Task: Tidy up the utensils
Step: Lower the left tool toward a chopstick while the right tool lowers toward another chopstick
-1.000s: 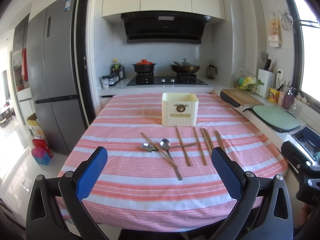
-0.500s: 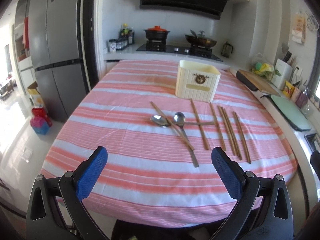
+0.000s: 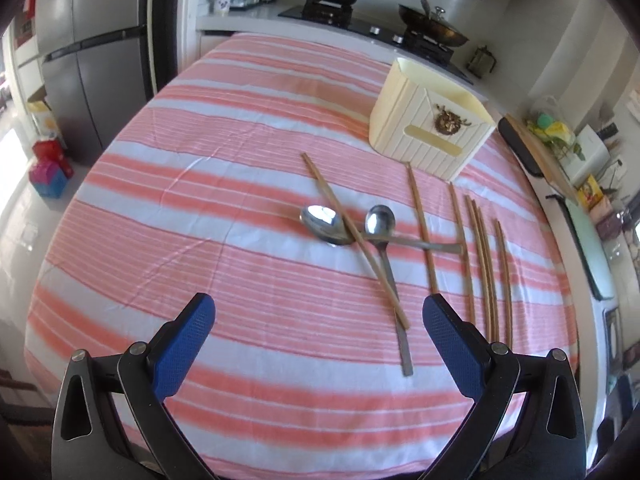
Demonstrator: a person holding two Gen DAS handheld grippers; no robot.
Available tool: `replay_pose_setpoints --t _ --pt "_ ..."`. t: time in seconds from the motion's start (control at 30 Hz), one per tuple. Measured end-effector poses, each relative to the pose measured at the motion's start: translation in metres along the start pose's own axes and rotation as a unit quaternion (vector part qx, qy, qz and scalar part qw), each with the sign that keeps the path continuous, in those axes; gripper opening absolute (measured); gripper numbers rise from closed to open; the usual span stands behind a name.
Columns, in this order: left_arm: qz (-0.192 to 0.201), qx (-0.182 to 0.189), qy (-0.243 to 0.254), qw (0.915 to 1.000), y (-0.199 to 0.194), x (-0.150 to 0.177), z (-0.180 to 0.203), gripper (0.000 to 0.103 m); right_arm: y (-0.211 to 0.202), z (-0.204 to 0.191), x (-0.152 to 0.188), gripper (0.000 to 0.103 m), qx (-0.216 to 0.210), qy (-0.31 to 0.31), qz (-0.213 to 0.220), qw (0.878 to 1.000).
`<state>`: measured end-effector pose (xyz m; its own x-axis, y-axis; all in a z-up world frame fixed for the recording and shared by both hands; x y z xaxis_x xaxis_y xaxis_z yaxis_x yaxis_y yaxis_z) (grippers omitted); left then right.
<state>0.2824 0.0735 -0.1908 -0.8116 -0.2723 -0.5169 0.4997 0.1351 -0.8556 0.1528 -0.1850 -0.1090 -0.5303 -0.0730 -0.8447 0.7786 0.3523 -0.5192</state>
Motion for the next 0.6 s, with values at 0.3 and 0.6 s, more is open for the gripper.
replay_pose_setpoints --t 0.3,0.6 --pt "-0.067 -0.012 0.019 0.9975 0.086 -0.074 0.027 0.102 0.026 0.028 0.014 0.103 0.010 0.038 -0.037 0.999" --pt "-0.134 -0.043 0.020 0.9899 0.160 -0.084 0.038 0.102 0.043 0.057 0.009 0.103 0.007 0.062 -0.047 0.997"
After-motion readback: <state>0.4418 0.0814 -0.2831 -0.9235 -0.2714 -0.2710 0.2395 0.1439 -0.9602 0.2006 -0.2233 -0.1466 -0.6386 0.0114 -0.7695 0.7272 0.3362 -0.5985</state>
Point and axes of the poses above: each gripper's, at about its wrist camera, not at the fingertips, and y roughly the way its jaws point, z to its right, x to its underside, the point moved 9 cm from there along y, roughly the way its jaws point, and after that the axes turned 15 degrees about -x, right-handed, at the moved point
